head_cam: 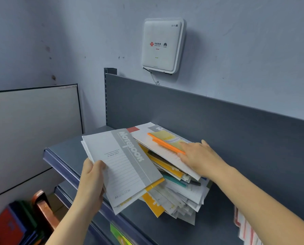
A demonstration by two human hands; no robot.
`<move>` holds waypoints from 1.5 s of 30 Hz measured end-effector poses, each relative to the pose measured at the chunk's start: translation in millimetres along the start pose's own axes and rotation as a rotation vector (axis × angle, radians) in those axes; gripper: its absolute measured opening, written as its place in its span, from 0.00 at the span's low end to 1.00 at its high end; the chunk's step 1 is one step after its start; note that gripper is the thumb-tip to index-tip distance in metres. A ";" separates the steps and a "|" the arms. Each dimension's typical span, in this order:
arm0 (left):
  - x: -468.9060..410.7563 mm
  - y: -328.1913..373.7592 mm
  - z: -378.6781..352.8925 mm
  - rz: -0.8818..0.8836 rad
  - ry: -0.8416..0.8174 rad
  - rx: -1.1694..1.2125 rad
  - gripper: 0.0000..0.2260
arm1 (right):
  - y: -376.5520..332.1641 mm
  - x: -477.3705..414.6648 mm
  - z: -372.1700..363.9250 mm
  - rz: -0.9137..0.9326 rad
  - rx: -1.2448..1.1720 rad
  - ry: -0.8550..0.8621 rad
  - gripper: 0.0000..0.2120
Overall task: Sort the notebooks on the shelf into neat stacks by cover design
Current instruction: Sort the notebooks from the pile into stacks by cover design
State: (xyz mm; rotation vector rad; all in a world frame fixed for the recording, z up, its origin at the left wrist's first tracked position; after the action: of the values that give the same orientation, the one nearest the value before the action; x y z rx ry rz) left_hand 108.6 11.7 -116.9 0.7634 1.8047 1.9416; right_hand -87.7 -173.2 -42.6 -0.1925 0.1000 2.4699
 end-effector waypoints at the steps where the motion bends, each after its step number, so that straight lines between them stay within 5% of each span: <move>1: -0.5 -1.7 1.4 0.004 0.015 0.005 0.09 | -2.1 -1.8 3.0 0.010 -0.003 0.039 0.10; 12: 6.2 -1.3 -10.3 -0.056 0.015 -0.003 0.10 | 8.5 4.9 46.7 -0.026 -0.290 0.307 0.13; 20: 18.2 3.5 -34.6 -0.091 -0.030 0.123 0.08 | -86.8 60.0 44.6 0.412 -0.172 0.605 0.14; 23: 20.4 4.7 -38.5 -0.097 -0.055 0.206 0.20 | -112.8 71.3 33.1 0.497 -0.126 0.670 0.05; 26: 22.5 5.0 -39.0 -0.088 -0.080 0.246 0.26 | -125.3 73.3 17.5 0.514 -0.082 0.646 0.05; 31: 20.5 -0.2 -37.0 -0.080 -0.078 0.237 0.12 | -124.4 70.6 8.7 0.550 -0.124 0.497 0.10; 37: 7.2 -16.0 4.0 -0.050 0.079 0.204 0.15 | -70.4 53.8 -3.4 0.106 -0.313 -0.071 0.43; 39: 3.3 -18.7 19.9 -0.042 0.112 0.224 0.16 | -40.4 51.7 -3.7 -0.039 -0.212 -0.094 0.39; 43: 2.1 -23.5 35.5 -0.034 0.136 0.255 0.18 | -23.1 48.5 4.2 -0.082 -0.233 0.071 0.10; 45: 3.7 -24.4 35.9 -0.033 0.123 0.255 0.19 | -24.5 47.1 3.2 -0.075 -0.192 0.073 0.08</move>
State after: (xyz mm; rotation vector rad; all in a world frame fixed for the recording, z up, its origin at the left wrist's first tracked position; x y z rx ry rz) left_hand 125.9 44.6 -139.7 0.7000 2.1540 1.7940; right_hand -109.6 -125.0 -47.8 -0.3618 -0.1127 2.3965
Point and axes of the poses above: each hand's wrist, its own x-axis away from the middle knuckle, its own z-axis out of the back of the hand, y = z × x, the point moved 8 cm from there along -x, towards the middle knuckle, and after that the axes turned 13 degrees about -x, right-handed, at the moved point
